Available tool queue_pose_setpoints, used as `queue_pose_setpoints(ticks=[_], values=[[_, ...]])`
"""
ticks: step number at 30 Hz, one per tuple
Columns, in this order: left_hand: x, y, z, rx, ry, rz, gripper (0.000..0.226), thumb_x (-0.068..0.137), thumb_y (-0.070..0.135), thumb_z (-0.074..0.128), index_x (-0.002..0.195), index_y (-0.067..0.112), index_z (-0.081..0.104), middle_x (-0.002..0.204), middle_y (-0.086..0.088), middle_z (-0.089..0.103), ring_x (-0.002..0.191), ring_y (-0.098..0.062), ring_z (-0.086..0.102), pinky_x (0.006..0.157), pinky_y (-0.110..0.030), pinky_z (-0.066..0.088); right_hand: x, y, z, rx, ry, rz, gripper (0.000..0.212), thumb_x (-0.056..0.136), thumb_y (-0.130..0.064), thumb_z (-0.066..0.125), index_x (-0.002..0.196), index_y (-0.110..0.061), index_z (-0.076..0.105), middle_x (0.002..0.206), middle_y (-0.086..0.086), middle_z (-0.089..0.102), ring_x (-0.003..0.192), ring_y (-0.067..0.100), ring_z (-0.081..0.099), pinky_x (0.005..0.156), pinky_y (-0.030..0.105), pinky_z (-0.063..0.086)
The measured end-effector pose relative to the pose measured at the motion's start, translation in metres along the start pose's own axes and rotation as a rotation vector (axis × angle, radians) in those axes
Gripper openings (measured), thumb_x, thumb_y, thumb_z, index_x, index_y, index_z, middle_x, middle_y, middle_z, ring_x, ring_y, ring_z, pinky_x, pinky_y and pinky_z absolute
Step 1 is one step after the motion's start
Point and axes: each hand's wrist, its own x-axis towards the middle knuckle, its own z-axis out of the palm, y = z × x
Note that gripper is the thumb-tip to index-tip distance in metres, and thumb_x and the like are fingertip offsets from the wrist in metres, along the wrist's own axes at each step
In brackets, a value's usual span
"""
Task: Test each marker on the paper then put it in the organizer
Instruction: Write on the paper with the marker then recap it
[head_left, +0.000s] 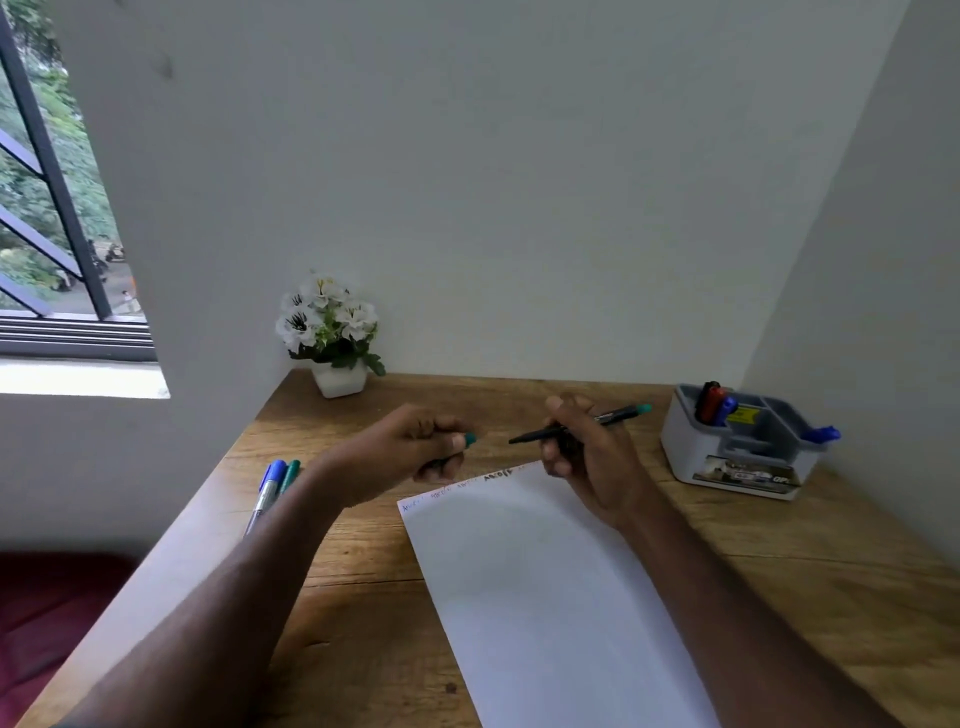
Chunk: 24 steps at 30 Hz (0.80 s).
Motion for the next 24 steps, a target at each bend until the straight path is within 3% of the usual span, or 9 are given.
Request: queue_pose_setpoints(ticks=[3,6,11,14,16,18,22,24], values=[[0.003,-0.005,-0.007,0.376,0.131,-0.094,0.026,0.102,0.009,0.048,0.088,0.024,0.065,0.08,-0.001,0.063,0.071,-0.013,0.055,0.068,-0.031,0.045,0.001,0.016,-0.002,-0.077,0.049,0.056,0.024,0.101,-0.014,0.051,0.085,-0.002,0.064,0.059,0.014,0.062,0.042,0.018,0.049,0.041,0.025,0.029],[0.001,-0.009,-0.017,0.596,0.184,-0.181,0.025,0.095,0.02,0.06,0.072,0.027,0.055,0.078,0.005,0.059,0.074,-0.013,0.055,0.063,-0.026,0.038,0.0,0.025,-0.004,-0.148,0.107,0.073,0.026,0.102,-0.012,0.049,0.083,-0.004,0.065,0.066,0.015,0.067,0.048,0.02,0.053,0.041,0.025,0.033],[-0.006,-0.007,-0.025,0.705,0.087,-0.315,0.034,0.072,0.043,0.086,0.084,0.021,0.064,0.084,0.006,0.062,0.076,-0.01,0.054,0.06,-0.022,0.037,-0.003,0.025,0.001,-0.369,-0.005,0.009,0.023,0.097,-0.001,0.051,0.076,-0.005,0.061,0.069,0.015,0.068,0.052,0.019,0.055,0.045,0.025,0.034],[-0.007,-0.003,-0.023,0.681,0.071,-0.314,0.035,0.069,0.039,0.089,0.083,0.019,0.063,0.08,0.007,0.061,0.07,-0.006,0.051,0.057,-0.02,0.034,-0.006,0.025,0.009,-0.597,-0.042,-0.084,0.024,0.089,-0.002,0.058,0.067,-0.011,0.062,0.067,0.007,0.068,0.055,0.009,0.054,0.052,0.021,0.038],[-0.005,-0.001,-0.021,0.677,0.063,-0.317,0.033,0.07,0.036,0.088,0.082,0.021,0.061,0.082,0.007,0.061,0.071,-0.007,0.051,0.058,-0.02,0.034,-0.011,0.029,0.023,-0.762,-0.08,-0.159,0.019,0.083,-0.007,0.067,0.067,-0.016,0.067,0.067,-0.004,0.068,0.061,0.006,0.06,0.056,0.026,0.043],[-0.004,-0.003,-0.022,0.678,0.064,-0.33,0.03,0.072,0.034,0.087,0.08,0.023,0.059,0.082,0.007,0.061,0.072,-0.007,0.051,0.058,-0.02,0.035,-0.017,0.032,0.044,-0.852,-0.173,-0.184,0.013,0.082,-0.011,0.072,0.071,-0.018,0.07,0.072,-0.003,0.071,0.069,0.01,0.066,0.059,0.033,0.05],[-0.003,-0.008,-0.023,0.73,0.097,-0.307,0.02,0.078,0.026,0.078,0.076,0.023,0.059,0.079,0.004,0.059,0.072,-0.012,0.053,0.058,-0.021,0.036,-0.021,0.044,0.084,-0.806,-0.185,-0.12,0.017,0.078,-0.005,0.072,0.063,-0.007,0.064,0.067,0.003,0.068,0.061,0.003,0.059,0.057,0.019,0.046],[-0.004,-0.01,-0.026,0.735,0.113,-0.305,0.02,0.076,0.029,0.08,0.079,0.021,0.063,0.082,0.003,0.061,0.073,-0.013,0.054,0.06,-0.023,0.039,-0.023,0.055,0.087,-0.777,-0.157,-0.102,0.023,0.077,-0.007,0.071,0.058,-0.009,0.057,0.06,-0.004,0.059,0.057,0.002,0.052,0.055,0.019,0.04]])
